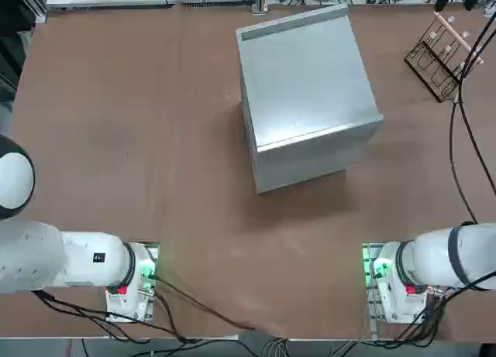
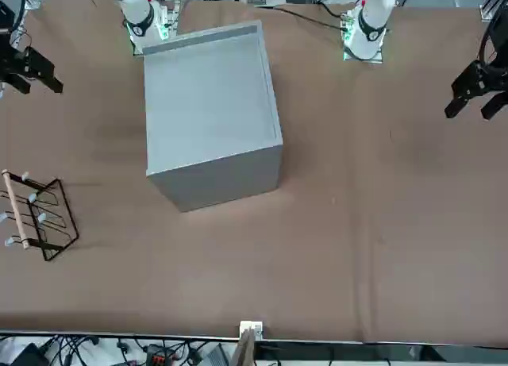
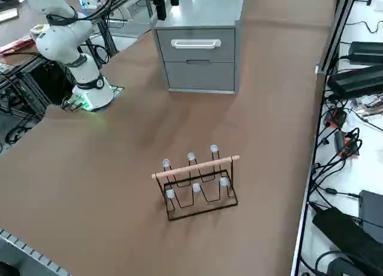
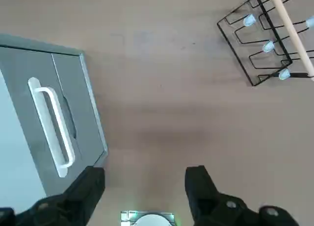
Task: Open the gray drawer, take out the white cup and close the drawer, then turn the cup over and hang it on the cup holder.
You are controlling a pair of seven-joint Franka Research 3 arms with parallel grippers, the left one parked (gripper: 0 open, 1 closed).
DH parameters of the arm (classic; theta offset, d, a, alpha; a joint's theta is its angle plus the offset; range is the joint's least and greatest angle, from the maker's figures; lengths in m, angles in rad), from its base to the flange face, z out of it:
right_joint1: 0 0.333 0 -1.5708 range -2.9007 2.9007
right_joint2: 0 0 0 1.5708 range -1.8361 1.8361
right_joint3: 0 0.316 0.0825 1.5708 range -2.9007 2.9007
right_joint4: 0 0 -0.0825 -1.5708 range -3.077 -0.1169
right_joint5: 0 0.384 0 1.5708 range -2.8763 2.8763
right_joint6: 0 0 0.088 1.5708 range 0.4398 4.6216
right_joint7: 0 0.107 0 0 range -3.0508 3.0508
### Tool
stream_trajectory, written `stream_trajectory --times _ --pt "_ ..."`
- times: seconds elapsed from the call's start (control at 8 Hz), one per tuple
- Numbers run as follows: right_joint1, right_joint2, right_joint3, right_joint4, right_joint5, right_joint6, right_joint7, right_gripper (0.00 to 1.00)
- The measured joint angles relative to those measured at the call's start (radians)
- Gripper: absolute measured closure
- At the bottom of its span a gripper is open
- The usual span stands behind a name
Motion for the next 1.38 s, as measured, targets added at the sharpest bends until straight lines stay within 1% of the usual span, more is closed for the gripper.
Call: stream_trajectory --times 0.62,0.75,0.88,1.12,1.38 --pt "0.001 0.005 0.003 0.000 0.008 0.010 -0.004 0.00" --pt "0.001 0.012 0.005 -0.003 0.057 0.029 -0.004 0.00" --pt "-0.001 0.023 0.004 -0.014 0.127 0.058 -0.007 0.00" --pt "-0.001 0.039 0.001 -0.094 0.195 0.170 -0.030 0.00" --pt "0.016 0.042 0.008 -0.226 0.216 0.306 -0.047 0.00"
